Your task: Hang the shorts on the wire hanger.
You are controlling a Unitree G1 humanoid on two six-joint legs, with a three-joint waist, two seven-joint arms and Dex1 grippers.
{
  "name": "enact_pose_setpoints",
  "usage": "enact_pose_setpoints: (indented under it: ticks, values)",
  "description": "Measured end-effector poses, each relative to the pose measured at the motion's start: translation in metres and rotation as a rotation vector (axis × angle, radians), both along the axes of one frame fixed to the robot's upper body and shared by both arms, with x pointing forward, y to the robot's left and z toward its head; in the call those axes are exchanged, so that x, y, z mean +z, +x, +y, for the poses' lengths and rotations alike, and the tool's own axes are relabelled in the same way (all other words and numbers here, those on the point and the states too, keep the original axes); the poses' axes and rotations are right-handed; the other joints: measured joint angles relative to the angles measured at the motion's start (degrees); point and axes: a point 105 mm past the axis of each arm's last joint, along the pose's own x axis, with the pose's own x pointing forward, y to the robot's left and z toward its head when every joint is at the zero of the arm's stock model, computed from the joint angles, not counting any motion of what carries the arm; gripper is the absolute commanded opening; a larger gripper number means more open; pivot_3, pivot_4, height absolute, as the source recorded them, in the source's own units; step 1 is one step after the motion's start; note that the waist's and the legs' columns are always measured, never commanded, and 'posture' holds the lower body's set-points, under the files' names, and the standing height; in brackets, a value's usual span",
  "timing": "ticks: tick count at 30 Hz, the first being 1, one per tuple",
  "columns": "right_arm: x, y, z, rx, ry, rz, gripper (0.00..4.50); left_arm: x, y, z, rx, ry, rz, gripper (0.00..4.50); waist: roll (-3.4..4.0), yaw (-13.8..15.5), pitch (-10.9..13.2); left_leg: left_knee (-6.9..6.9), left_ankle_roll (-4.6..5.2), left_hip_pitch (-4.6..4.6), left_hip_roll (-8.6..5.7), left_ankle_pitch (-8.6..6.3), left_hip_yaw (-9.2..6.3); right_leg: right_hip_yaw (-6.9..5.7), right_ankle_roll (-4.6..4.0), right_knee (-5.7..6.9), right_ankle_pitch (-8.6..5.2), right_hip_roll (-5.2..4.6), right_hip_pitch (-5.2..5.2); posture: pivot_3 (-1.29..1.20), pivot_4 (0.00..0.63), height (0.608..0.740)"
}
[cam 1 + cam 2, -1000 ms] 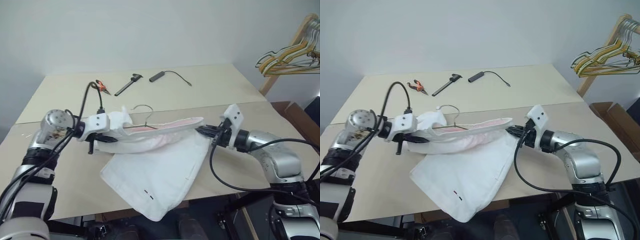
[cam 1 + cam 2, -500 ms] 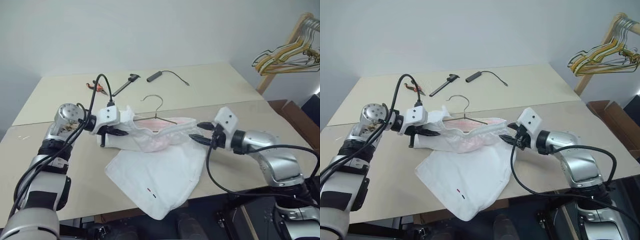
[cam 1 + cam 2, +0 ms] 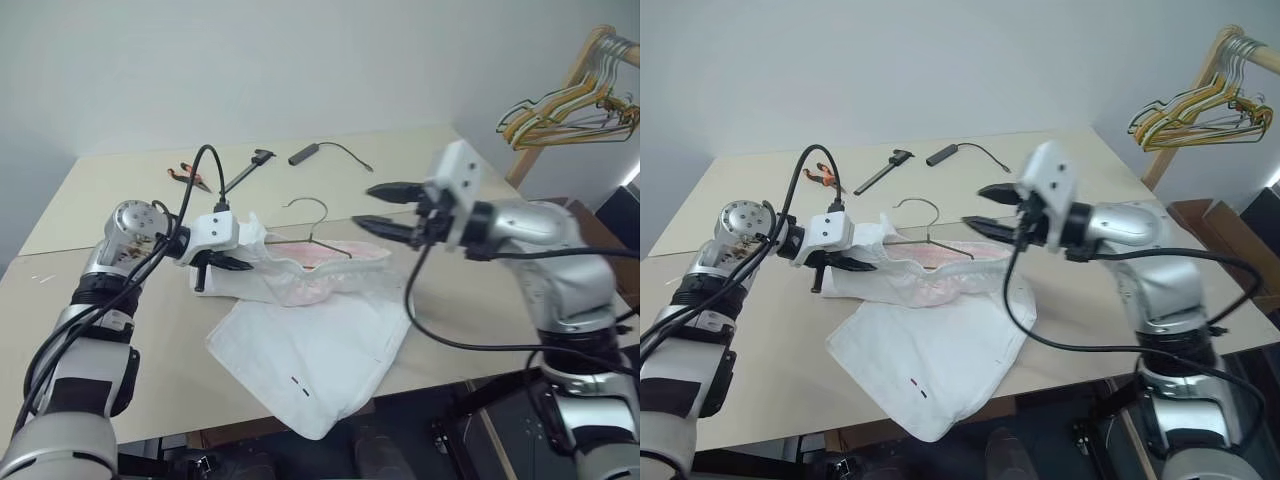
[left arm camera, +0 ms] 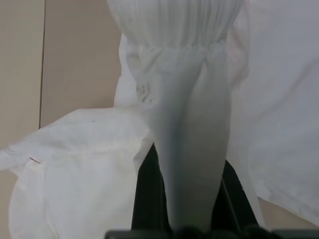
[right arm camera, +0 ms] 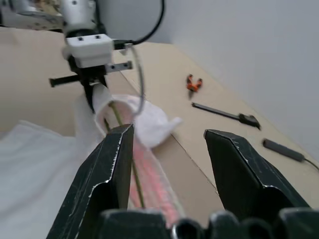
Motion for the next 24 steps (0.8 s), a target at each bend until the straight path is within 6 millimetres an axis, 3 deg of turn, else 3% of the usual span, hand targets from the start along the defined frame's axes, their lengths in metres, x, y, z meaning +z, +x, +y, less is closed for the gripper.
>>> enact_pose_setpoints:
  ticks: [3,5,8,12,16,19,24]
  values:
    - [-0.018,0.006,0.021,0.034,-0.035,0.060,2.72,0.000,0.000,0.000,-0.001,-0.002,0.003,0.00,0.00,-0.17,0.00,0.05,-0.01,-0.24,-0.04,0.00,-0.06,-0.06,0.01,0.03,0.00,-0.06,-0.14,-0.12,0.028,0.740]
    - [-0.022,0.011,0.033,0.048,-0.055,0.073,2.34,0.000,-0.001,0.000,-0.004,-0.002,0.006,0.00,0.00,-0.34,0.00,0.08,-0.03,-0.30,-0.07,0.02,-0.09,-0.06,0.01,0.04,0.01,-0.09,-0.21,-0.12,0.028,0.740]
    - [-0.026,0.015,0.047,0.071,-0.094,0.059,1.42,0.000,-0.001,-0.001,-0.007,-0.001,0.005,0.00,0.00,-0.41,0.00,0.08,-0.04,-0.29,-0.06,0.02,-0.12,-0.07,0.01,0.06,0.01,-0.08,-0.21,-0.11,0.029,0.740]
    - [-0.035,0.018,0.048,0.085,-0.113,0.080,0.01,0.001,-0.001,-0.001,-0.007,-0.003,0.004,0.00,0.00,-0.38,0.00,0.09,-0.12,-0.29,-0.07,0.07,-0.13,-0.08,0.01,0.07,0.01,-0.08,-0.20,-0.11,0.026,0.740]
    - [-0.034,0.019,0.048,0.099,-0.108,0.070,0.01,0.003,-0.001,-0.001,-0.006,-0.009,-0.005,0.00,0.00,-0.42,0.00,0.08,-0.12,-0.27,-0.07,0.07,-0.16,-0.08,0.01,0.10,0.01,-0.08,-0.20,-0.10,0.024,0.740]
    - [-0.034,0.019,0.047,0.109,-0.113,0.059,0.00,0.007,-0.001,-0.002,0.005,-0.054,-0.004,0.82,0.01,-0.45,0.00,0.08,-0.12,-0.28,-0.06,0.07,-0.18,-0.07,0.01,0.11,0.01,-0.08,-0.21,-0.10,0.020,0.740]
    - [-0.035,0.018,0.046,0.136,-0.131,0.044,0.00,0.029,-0.002,-0.009,-0.001,-0.166,-0.037,2.44,0.00,-0.47,-0.01,0.08,-0.13,-0.26,-0.06,0.08,-0.23,-0.07,0.01,0.13,0.01,-0.08,-0.21,-0.09,0.015,0.740]
